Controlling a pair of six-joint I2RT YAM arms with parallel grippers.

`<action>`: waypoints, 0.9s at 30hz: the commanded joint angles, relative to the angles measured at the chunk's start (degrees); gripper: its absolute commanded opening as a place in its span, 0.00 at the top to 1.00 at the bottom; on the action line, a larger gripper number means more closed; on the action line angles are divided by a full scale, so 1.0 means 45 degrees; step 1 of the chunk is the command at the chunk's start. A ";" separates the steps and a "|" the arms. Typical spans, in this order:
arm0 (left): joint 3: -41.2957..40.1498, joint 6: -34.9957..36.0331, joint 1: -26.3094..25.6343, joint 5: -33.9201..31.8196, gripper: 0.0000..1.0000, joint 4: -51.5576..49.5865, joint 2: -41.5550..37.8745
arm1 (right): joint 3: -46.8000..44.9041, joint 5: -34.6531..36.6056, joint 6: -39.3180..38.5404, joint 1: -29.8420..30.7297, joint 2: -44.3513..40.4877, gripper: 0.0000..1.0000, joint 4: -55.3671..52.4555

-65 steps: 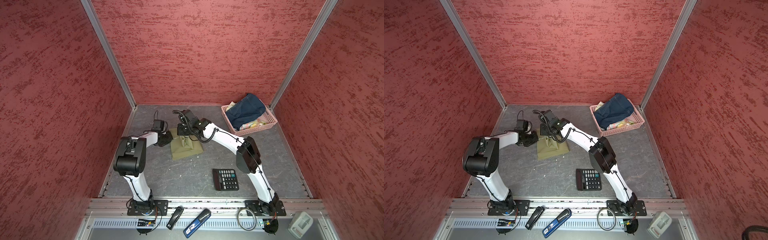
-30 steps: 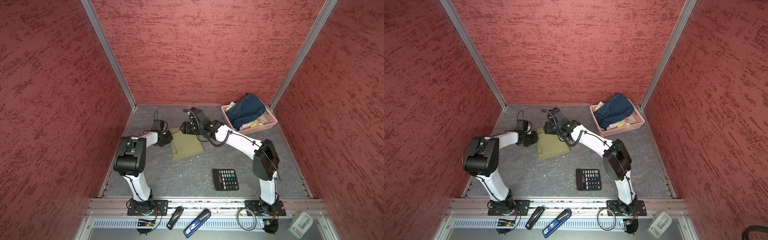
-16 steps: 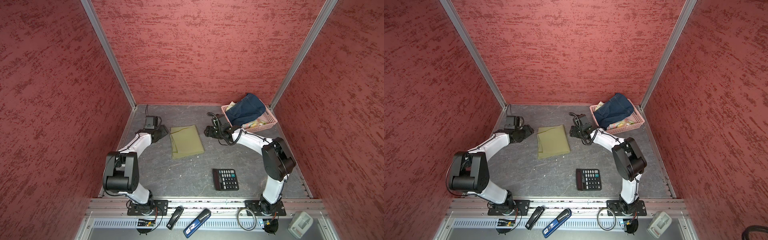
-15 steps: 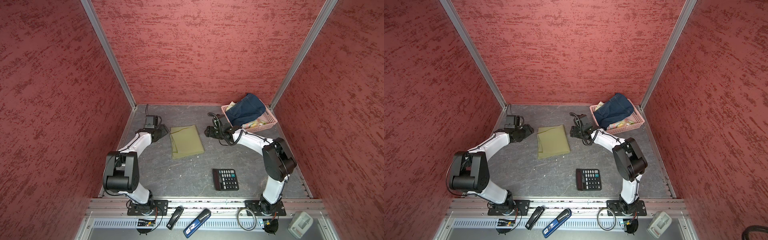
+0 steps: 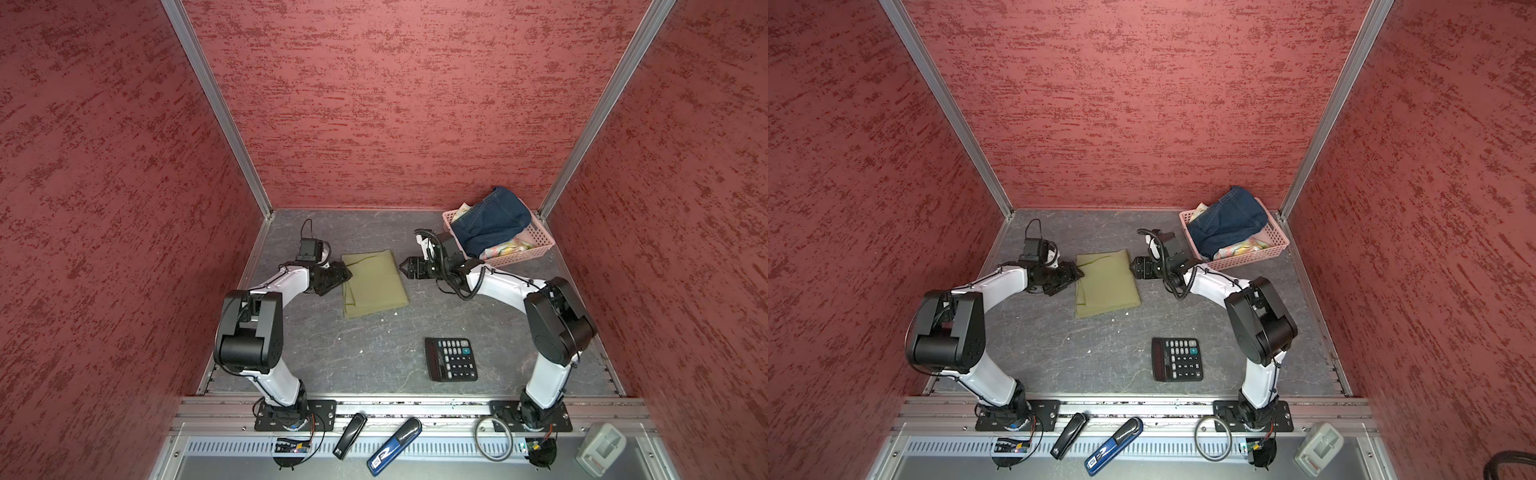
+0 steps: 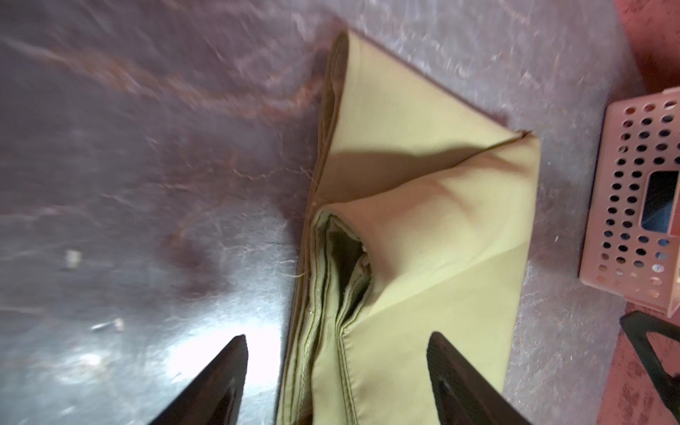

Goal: Fold and stack skirts
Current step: Fold the skirt at the center of the table, then move the skirt to the top-left of the table.

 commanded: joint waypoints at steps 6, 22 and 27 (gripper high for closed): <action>0.0786 0.0283 -0.0674 -0.1150 0.25 -0.0523 0.0719 | -0.0247 -0.0573 -0.0321 -0.0066 -0.0084 0.18 0.0988; 0.4351 -0.1199 -0.5847 -0.6398 0.23 -0.4329 -0.0209 | -0.2276 0.3116 0.2063 -0.2622 -0.4125 0.19 0.0222; 0.5327 -0.2235 -0.7329 -0.6604 0.22 -0.5456 0.1316 | -0.1997 0.3816 0.1789 -0.3070 -0.4866 0.18 -0.0708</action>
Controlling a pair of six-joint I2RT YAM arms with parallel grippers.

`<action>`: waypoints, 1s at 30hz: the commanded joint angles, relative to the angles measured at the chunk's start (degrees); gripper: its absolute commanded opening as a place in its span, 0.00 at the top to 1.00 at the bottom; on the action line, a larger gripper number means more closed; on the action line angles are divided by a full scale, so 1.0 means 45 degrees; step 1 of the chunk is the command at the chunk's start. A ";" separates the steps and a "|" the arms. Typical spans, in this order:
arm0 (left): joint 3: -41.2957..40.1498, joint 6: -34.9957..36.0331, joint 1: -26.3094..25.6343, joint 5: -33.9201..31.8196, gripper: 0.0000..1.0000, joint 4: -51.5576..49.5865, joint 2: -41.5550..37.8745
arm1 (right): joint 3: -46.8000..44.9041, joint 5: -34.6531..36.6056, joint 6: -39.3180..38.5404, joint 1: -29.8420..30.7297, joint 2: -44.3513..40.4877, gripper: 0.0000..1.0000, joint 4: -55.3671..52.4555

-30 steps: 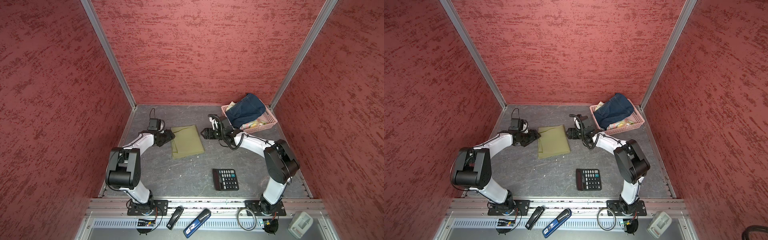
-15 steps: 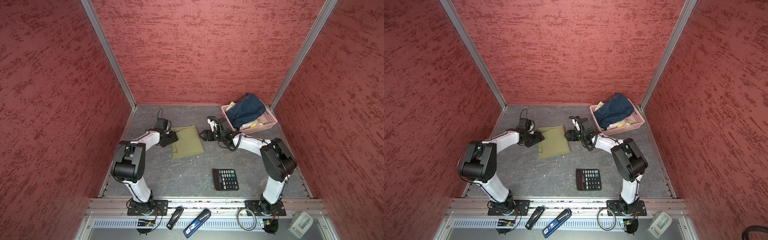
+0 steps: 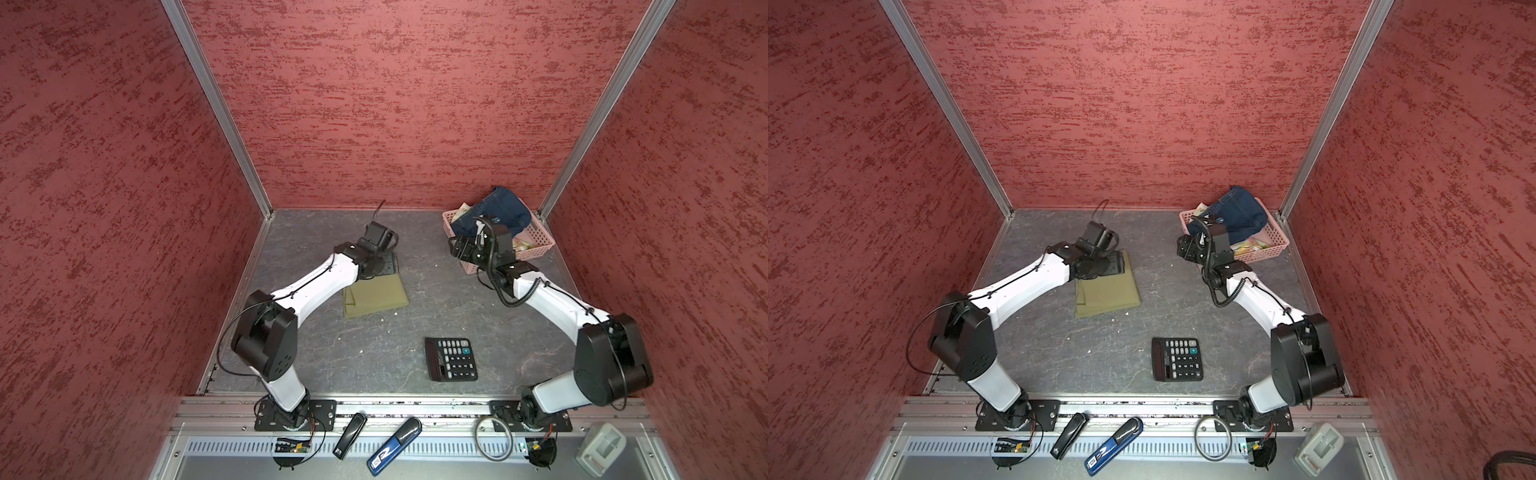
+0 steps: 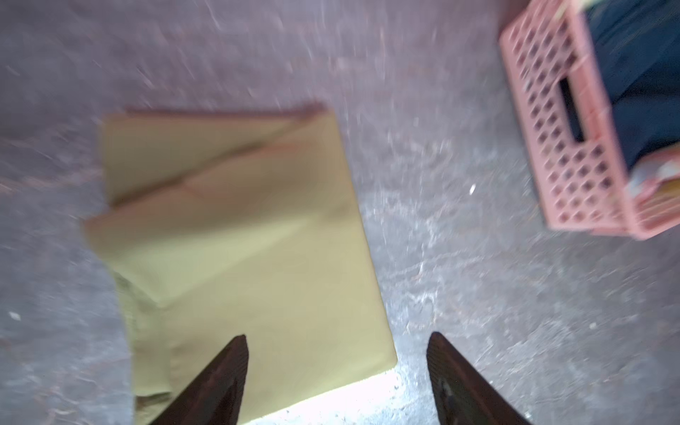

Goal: Fold and stack skirts
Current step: Move the skirt to the top-left of the table.

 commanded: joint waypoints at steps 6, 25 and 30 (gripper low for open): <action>0.0120 -0.2801 -0.0739 0.0646 0.20 -0.1049 0.1219 | -0.0266 0.0731 0.0403 -0.0090 -0.0630 0.18 -0.0683; 0.1636 -0.3357 0.2073 0.1306 0.19 -0.2559 0.4035 | -0.0488 0.0055 0.0488 -0.0090 -0.1053 0.19 -0.0344; 0.2648 -0.3122 0.3395 0.1612 0.20 -0.3181 0.5029 | -0.0551 0.0045 0.0320 -0.0086 -0.1257 0.19 -0.0444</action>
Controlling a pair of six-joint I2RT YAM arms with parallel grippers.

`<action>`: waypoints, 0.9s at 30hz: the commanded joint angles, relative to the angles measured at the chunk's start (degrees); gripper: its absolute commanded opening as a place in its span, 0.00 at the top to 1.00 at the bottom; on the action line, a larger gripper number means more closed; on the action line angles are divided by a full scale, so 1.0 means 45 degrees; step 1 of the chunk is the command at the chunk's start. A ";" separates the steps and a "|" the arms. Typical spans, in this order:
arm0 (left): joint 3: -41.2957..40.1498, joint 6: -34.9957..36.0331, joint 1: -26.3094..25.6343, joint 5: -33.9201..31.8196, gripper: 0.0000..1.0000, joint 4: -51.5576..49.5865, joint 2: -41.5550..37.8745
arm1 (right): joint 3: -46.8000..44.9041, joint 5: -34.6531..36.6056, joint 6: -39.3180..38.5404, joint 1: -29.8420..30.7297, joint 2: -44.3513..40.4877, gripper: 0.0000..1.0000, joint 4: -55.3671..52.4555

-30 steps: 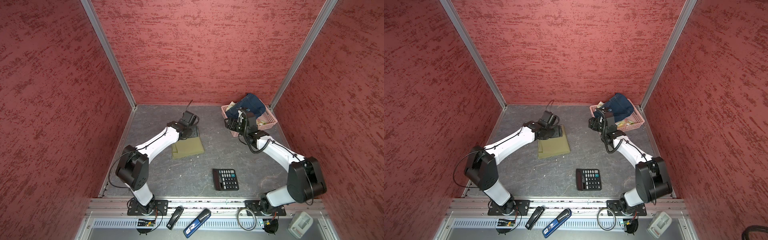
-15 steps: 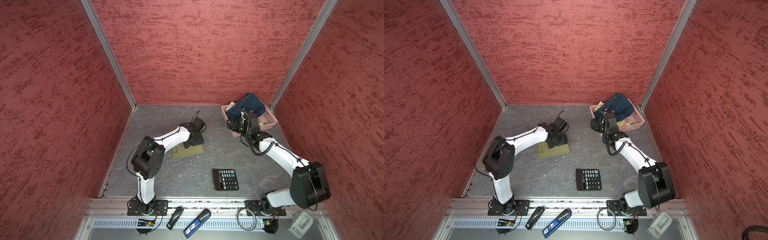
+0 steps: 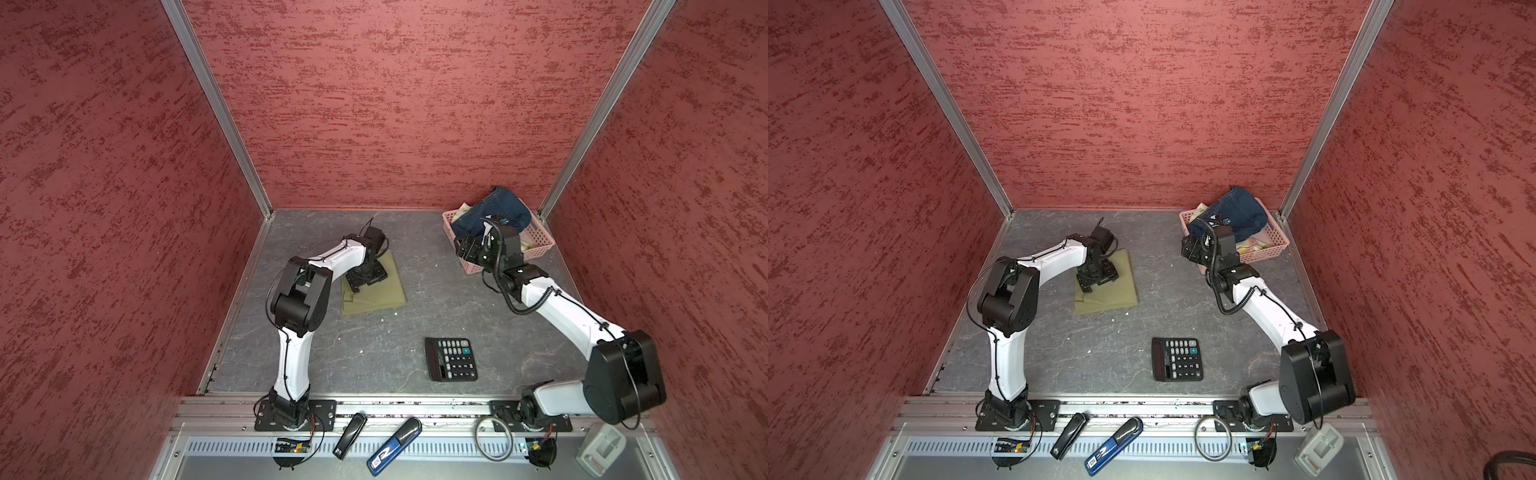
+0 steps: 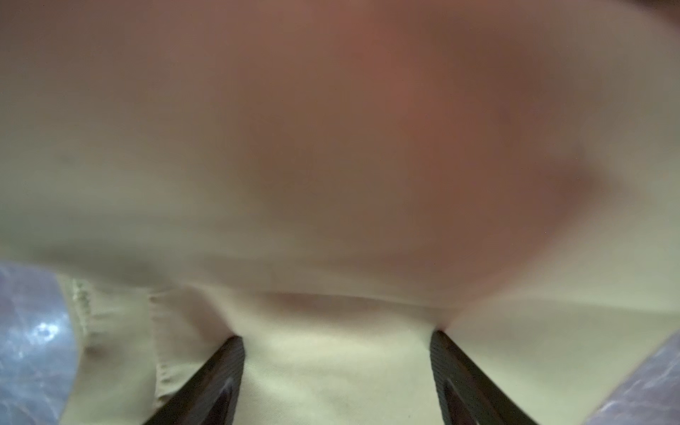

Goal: Fold and stack skirts
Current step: Move the skirt to the top-left of the table.

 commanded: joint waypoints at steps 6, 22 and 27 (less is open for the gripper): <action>0.0738 0.0411 0.2629 0.0473 0.20 -0.0226 0.0677 | -0.0225 -0.0005 -0.0087 -0.0047 -0.0477 0.19 0.0041; 0.3583 0.1772 0.5550 0.1445 0.20 0.0021 0.0031 | 0.0035 -0.0359 -0.0337 -0.0059 -0.0151 0.18 0.0168; 0.3078 0.2008 0.3804 -0.0313 0.12 -0.0288 -0.2067 | -0.0002 -0.0439 -0.0375 -0.0033 -0.0206 0.17 0.0320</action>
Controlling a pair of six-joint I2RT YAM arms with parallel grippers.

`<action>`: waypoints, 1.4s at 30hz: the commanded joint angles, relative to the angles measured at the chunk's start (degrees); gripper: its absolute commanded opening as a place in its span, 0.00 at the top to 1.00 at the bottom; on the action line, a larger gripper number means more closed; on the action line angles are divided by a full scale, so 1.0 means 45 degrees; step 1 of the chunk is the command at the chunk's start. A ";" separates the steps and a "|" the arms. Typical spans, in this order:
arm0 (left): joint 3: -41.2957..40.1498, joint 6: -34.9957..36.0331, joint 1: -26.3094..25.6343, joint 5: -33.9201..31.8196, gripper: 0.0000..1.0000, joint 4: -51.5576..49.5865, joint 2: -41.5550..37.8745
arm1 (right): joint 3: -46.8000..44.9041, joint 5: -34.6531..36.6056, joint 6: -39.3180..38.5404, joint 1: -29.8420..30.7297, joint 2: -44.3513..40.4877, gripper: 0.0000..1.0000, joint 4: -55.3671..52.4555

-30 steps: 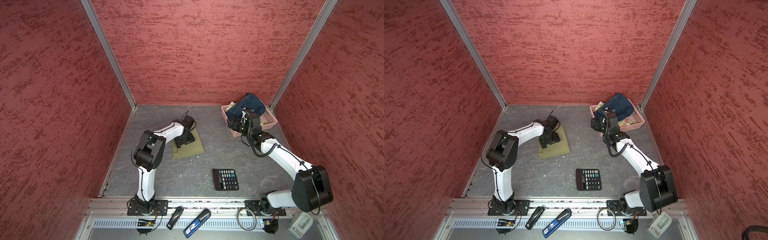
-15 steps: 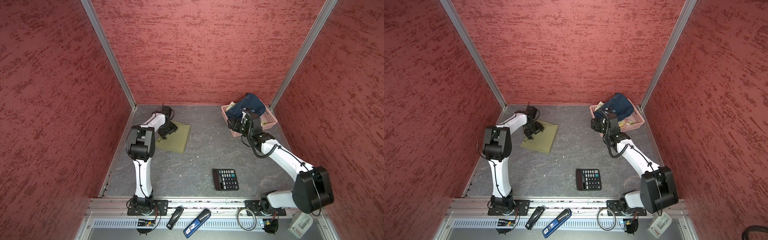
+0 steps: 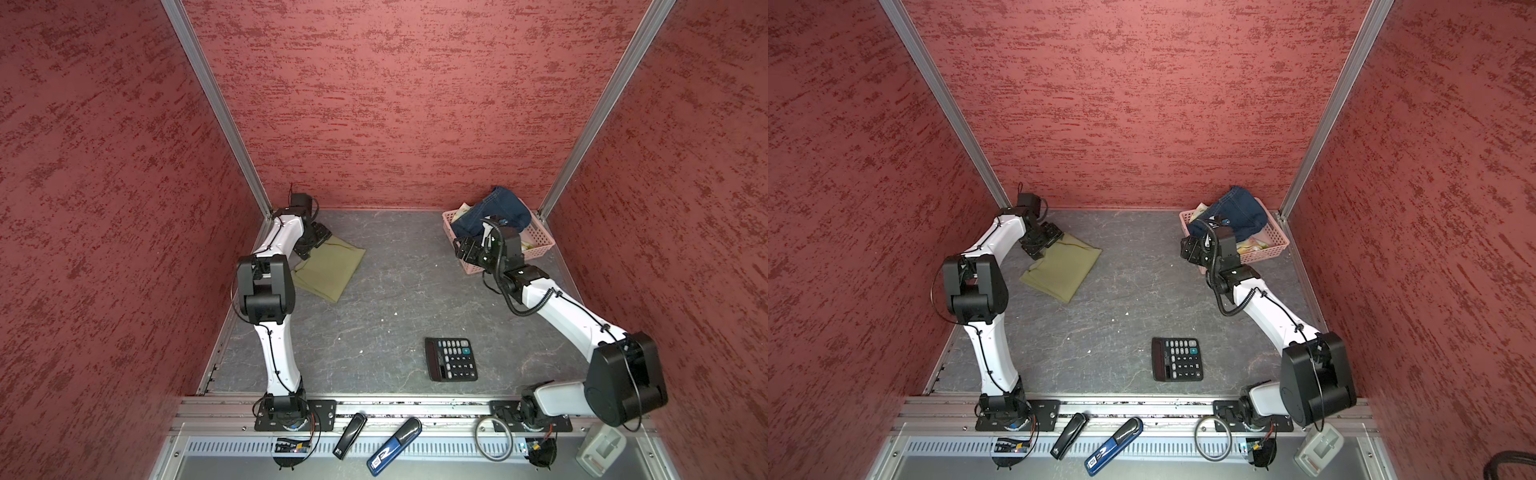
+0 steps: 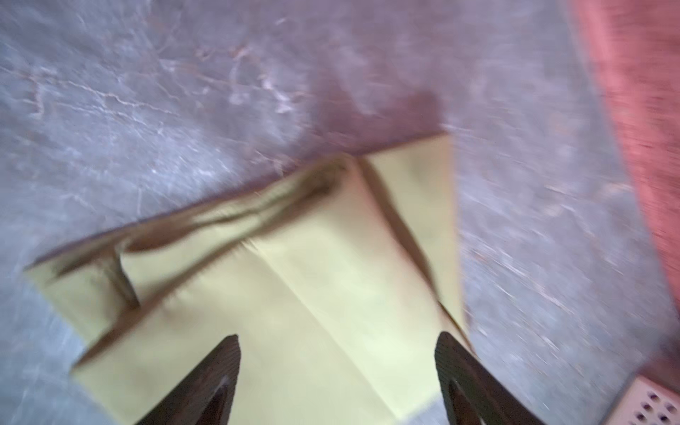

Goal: Fold and stack skirts
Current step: Move the skirt to the top-left of the table.

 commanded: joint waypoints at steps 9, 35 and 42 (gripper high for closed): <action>-0.6587 -0.0121 -0.4866 -0.3250 0.00 0.2053 -0.6463 | -0.0043 -0.0290 -0.0585 -0.0028 -0.0537 0.13 0.0452; -0.6580 -0.4606 -0.7250 -0.3763 0.00 -0.2058 -0.2444 | -0.0571 -0.0384 -0.1120 -0.0038 -0.0909 0.11 0.0398; -0.6588 -0.3845 -0.5705 -0.3050 0.00 -0.0740 -0.1698 | -0.0737 -0.0156 -0.1283 -0.0040 -0.1419 0.11 0.0309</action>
